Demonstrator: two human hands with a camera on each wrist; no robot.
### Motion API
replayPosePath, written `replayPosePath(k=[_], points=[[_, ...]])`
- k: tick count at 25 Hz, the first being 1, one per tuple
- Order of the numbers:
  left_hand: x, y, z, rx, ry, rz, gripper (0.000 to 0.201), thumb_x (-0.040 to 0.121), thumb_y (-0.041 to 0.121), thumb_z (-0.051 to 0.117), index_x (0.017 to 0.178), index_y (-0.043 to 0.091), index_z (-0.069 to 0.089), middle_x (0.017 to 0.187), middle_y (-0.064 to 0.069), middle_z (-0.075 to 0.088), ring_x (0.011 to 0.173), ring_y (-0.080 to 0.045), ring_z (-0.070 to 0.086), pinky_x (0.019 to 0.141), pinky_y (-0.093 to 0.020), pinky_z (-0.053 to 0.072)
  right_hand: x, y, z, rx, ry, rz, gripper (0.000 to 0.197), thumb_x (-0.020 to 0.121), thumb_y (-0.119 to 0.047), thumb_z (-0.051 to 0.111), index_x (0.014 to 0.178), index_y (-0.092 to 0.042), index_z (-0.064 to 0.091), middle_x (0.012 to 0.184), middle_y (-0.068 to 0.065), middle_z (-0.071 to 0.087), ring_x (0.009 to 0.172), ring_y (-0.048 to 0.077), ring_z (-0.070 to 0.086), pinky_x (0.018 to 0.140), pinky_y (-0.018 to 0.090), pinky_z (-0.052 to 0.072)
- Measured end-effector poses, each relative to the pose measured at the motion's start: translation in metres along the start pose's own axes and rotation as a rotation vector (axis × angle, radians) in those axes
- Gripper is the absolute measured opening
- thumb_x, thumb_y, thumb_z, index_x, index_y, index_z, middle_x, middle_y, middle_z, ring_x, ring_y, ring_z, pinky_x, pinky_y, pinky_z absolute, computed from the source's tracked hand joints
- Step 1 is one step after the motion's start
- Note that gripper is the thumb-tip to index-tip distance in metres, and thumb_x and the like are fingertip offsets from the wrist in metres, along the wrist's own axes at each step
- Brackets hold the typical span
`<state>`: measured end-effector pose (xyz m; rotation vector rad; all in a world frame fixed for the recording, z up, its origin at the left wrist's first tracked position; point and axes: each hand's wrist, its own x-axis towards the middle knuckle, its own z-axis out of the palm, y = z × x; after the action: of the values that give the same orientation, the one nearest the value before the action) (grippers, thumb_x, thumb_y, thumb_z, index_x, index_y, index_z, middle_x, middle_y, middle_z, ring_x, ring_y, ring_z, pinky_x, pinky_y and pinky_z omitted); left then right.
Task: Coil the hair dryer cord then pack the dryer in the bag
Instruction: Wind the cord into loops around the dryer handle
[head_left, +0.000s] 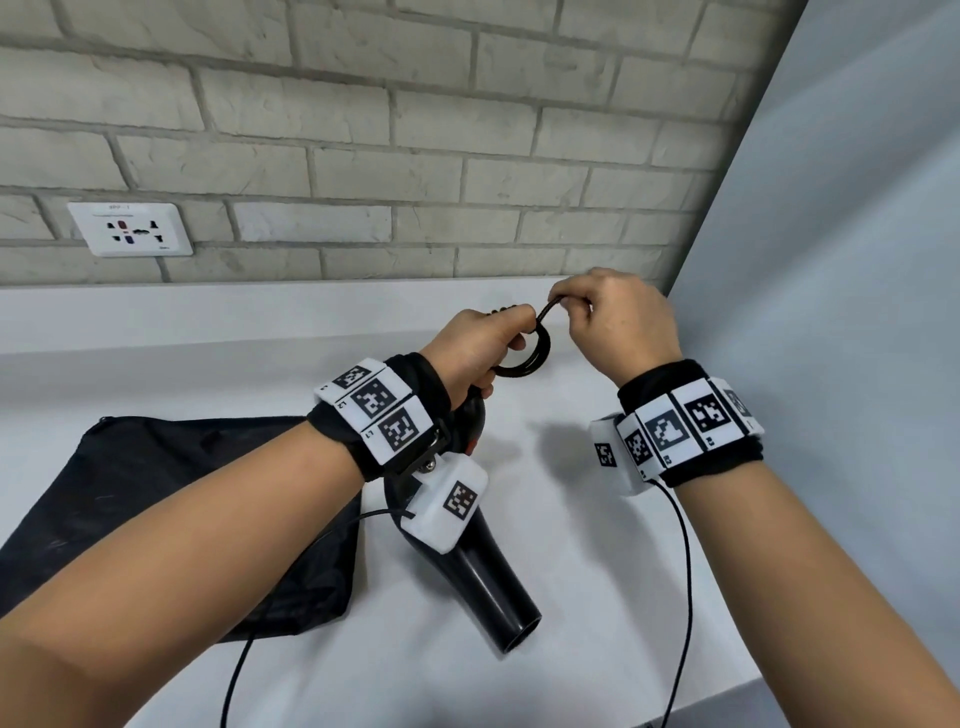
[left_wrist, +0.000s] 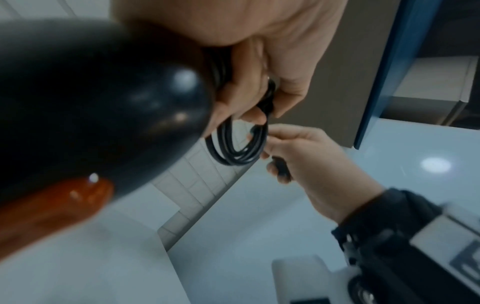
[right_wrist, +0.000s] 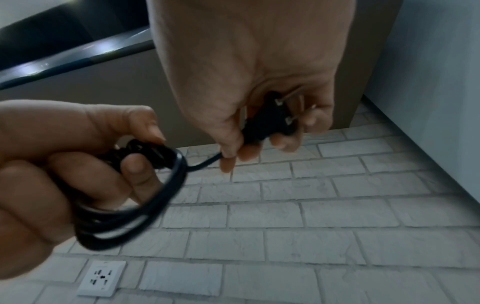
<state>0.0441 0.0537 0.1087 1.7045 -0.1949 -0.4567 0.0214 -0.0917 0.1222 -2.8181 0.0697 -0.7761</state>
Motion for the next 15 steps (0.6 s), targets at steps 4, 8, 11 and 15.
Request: replayPosePath(k=[4,8,11,15], points=[[-0.002,0.004,0.003,-0.011,-0.002,0.048,0.019,0.084,0.03,0.05,0.084,0.013,0.059,0.045,0.006,0.021,0.028,-0.01,0.018,0.043,-0.021,0.023,-0.004,-0.013,-0.002,0.04,0.163,0.037,0.025,0.09,-0.019,0.045,0.103,-0.019,0.067,0.102,0.004,0.067,0.095,0.028,0.061,0.07,0.031,0.041],[-0.001,0.011,0.001,-0.066,0.012,0.071,0.012,0.087,0.029,0.05,0.082,0.02,0.053,0.036,0.01,0.023,0.027,-0.009,0.018,0.042,-0.02,0.021,-0.008,-0.017,-0.002,0.233,0.26,0.006,0.022,0.088,-0.019,0.048,0.097,-0.014,0.067,0.097,0.005,0.07,0.091,0.027,0.062,0.075,0.033,0.045],[0.003,0.016,-0.007,-0.158,-0.007,0.098,0.012,0.09,0.03,0.049,0.08,0.026,0.047,0.041,0.01,0.024,0.029,-0.007,0.014,0.043,-0.018,0.017,-0.014,-0.018,0.002,0.467,0.221,-0.011,0.023,0.084,-0.018,0.05,0.097,-0.01,0.066,0.095,0.004,0.071,0.09,0.023,0.063,0.079,0.034,0.05],[0.004,0.016,-0.016,-0.169,-0.104,0.075,0.012,0.092,0.033,0.045,0.091,0.031,0.057,0.047,0.009,0.021,0.034,-0.007,0.012,0.046,-0.023,0.018,-0.017,-0.017,0.006,0.565,0.18,-0.04,0.025,0.082,-0.017,0.049,0.099,-0.012,0.067,0.096,0.002,0.071,0.093,0.022,0.063,0.084,0.037,0.05]])
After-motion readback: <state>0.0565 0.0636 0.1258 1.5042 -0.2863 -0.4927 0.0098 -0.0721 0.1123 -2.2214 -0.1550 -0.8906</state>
